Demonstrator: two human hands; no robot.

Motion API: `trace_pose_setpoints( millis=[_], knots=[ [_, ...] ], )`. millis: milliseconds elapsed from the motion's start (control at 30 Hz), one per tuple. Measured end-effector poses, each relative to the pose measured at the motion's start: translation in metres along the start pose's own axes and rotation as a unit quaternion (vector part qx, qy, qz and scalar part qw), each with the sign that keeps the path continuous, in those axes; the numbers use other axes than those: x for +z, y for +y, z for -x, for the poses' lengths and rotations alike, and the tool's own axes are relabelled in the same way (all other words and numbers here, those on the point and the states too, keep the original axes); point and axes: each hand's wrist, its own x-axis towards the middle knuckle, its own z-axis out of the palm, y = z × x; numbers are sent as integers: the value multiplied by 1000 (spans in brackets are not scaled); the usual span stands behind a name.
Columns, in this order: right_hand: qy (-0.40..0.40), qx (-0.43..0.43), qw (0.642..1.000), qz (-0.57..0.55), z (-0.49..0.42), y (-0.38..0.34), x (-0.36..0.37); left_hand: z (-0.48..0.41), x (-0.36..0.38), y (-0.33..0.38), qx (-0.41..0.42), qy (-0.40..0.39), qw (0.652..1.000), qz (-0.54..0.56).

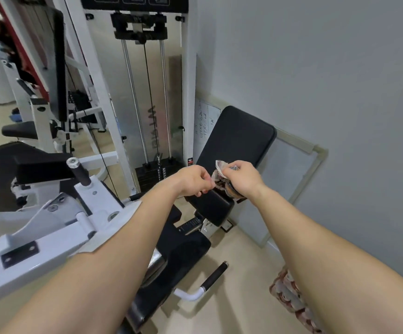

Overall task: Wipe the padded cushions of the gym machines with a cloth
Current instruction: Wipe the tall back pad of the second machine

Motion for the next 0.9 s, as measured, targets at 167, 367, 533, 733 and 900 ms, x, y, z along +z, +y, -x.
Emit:
trace_pose_setpoints(
  millis=[167,367,533,733,900],
  knots=[
    [34,-54,998,2,30,-78,51,60,-80,-20,40,61,997,-38],
    [103,-114,975,158,70,-158,143,133,-167,-87,58,147,979,-130],
    [100,-179,944,258,97,-218,200,174,-224,-146,30,193,967,-164],
    [70,-229,915,325,102,-259,251,193,-256,-193,15,210,969,-129],
    [65,-227,912,335,92,-275,275,193,-276,-215,9,212,972,-96]
  ],
)
